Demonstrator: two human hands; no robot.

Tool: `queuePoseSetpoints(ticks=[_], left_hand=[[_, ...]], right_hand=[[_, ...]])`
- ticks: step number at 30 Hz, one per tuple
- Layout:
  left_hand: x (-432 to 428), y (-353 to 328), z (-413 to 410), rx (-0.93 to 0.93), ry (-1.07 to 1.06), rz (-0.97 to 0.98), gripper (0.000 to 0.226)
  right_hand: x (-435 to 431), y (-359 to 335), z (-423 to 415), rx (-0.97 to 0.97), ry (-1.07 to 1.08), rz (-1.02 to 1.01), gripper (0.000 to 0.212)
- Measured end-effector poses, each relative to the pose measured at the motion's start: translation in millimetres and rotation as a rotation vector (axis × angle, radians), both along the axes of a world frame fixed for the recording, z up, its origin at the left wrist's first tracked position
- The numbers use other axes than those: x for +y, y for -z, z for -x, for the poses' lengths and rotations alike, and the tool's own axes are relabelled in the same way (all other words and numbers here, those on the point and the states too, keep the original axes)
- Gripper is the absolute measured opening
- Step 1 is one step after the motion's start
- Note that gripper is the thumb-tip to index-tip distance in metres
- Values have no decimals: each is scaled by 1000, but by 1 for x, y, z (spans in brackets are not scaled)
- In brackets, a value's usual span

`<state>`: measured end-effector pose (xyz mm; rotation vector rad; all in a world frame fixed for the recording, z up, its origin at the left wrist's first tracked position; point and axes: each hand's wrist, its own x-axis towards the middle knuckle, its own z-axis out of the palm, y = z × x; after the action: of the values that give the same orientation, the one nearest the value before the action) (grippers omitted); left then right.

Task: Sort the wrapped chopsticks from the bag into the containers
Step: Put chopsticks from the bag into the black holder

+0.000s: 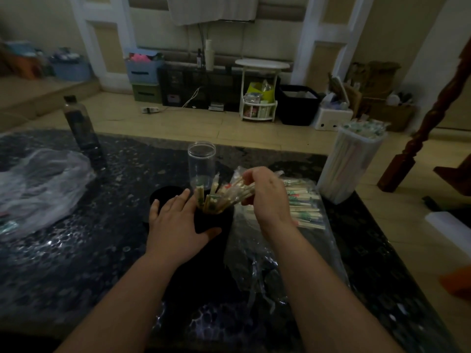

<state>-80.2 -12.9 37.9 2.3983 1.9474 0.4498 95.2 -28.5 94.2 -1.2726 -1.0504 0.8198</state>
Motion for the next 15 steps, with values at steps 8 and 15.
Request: queuePoseSetpoints(ticks=[8,15], left_hand=[[1,0,1,-5,10,2,95],[-2,-3,-2,-78,8,-43,98]], right_hand=[[-4,3,-4,34,23,2,18],[-8,2,-6,-122,88,-26,27]])
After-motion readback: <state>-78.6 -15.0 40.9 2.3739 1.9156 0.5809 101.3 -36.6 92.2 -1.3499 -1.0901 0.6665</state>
